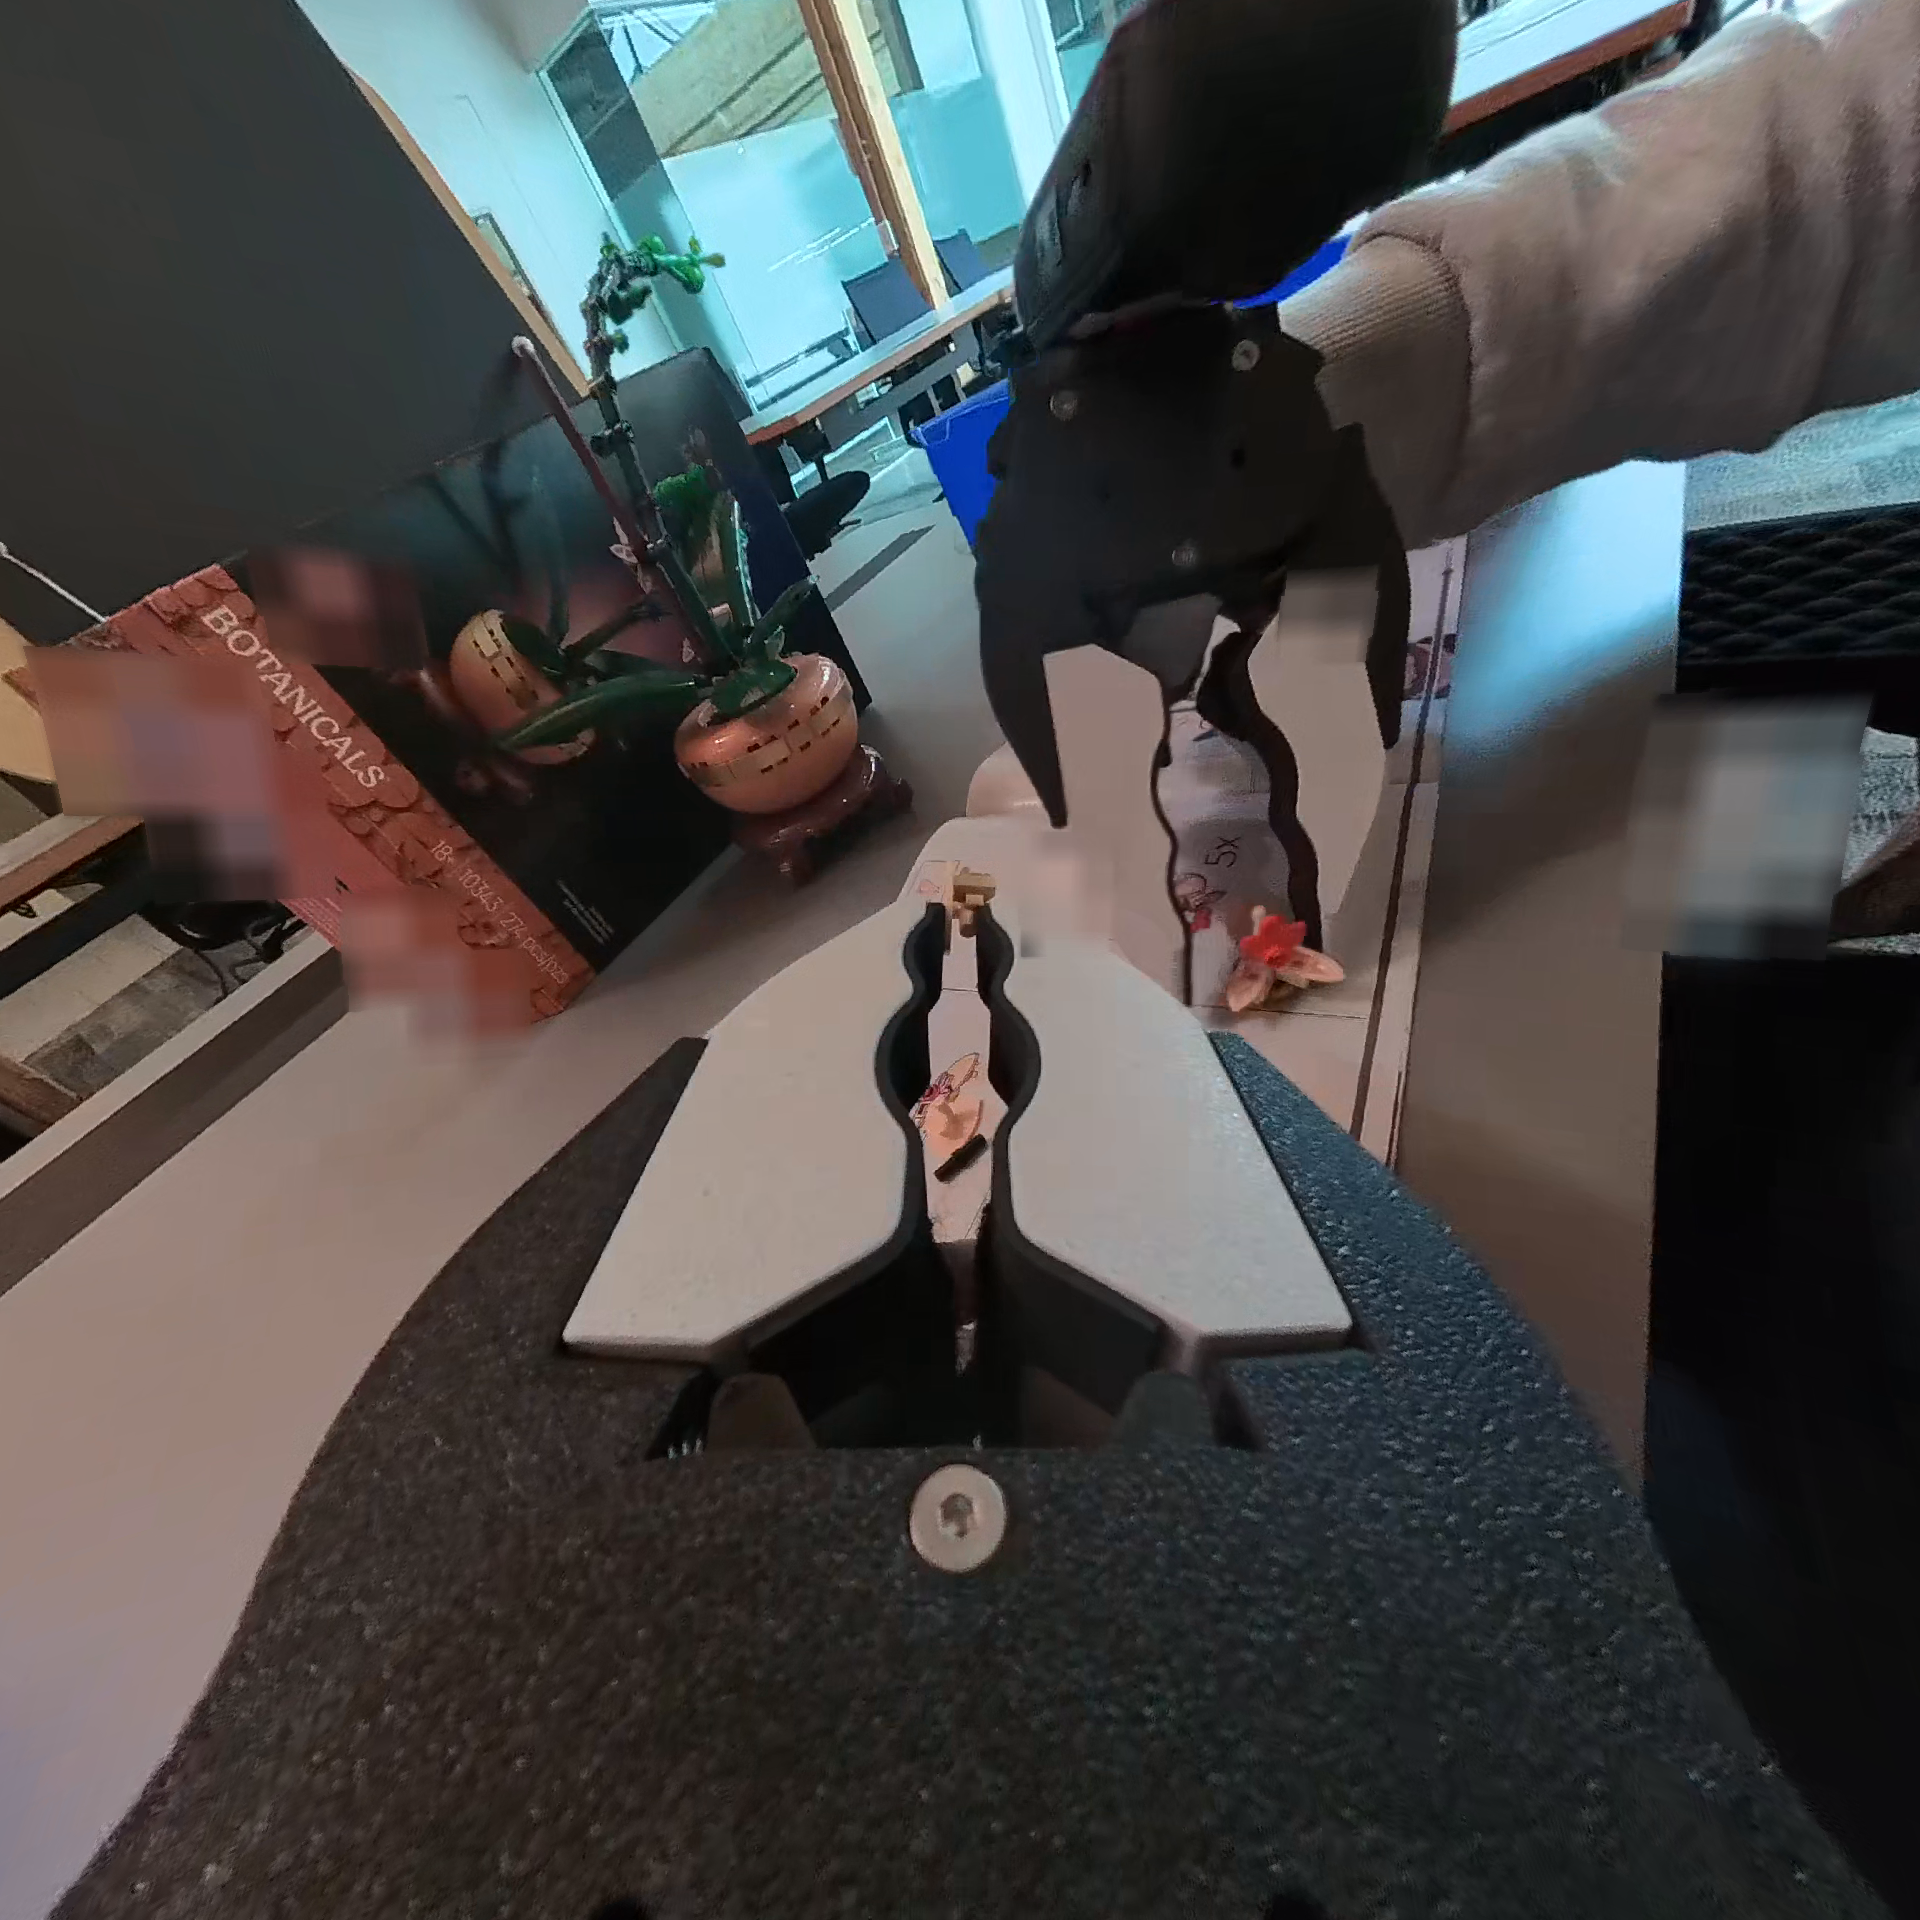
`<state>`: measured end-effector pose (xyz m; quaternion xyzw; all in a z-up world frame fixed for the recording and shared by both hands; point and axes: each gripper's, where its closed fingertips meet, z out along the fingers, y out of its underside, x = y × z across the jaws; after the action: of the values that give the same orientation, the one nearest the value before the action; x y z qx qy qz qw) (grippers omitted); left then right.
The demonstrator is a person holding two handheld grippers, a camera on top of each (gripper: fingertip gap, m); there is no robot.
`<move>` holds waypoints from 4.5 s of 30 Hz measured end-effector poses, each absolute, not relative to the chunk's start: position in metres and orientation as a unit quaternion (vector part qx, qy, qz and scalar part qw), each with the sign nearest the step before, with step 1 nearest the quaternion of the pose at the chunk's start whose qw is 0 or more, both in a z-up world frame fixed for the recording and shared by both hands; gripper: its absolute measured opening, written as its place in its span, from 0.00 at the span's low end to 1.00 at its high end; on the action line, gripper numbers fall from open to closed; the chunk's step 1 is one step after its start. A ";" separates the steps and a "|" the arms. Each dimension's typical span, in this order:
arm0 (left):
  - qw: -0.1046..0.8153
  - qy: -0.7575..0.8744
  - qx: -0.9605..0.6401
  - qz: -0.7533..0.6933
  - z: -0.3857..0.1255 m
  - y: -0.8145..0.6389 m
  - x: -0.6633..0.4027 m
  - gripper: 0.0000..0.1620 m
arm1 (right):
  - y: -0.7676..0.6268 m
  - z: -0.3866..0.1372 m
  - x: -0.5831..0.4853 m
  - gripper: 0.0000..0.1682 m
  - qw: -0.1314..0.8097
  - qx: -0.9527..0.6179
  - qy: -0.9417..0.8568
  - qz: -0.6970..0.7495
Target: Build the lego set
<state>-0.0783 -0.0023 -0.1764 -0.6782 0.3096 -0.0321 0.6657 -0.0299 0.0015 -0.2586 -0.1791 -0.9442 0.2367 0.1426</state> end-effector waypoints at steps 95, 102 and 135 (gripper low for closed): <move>0.667 0.338 -0.657 -0.094 -0.178 -0.005 -0.049 0.03 | 0.009 -0.194 -0.030 0.05 0.322 -0.495 -0.656 0.469; 0.656 0.500 -0.540 0.168 -0.176 -0.011 -0.044 0.03 | 0.008 -0.201 -0.024 0.05 0.260 -0.512 -0.680 0.455; 0.576 0.620 -0.469 0.254 -0.218 -0.010 -0.041 0.03 | 0.009 -0.241 -0.027 0.05 0.198 -0.509 -0.744 0.385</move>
<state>-0.0414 -0.0104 -0.2181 -0.4695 0.6196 0.2538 0.5756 -0.0274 0.0090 -0.2407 -0.5087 -0.7440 0.3853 0.1979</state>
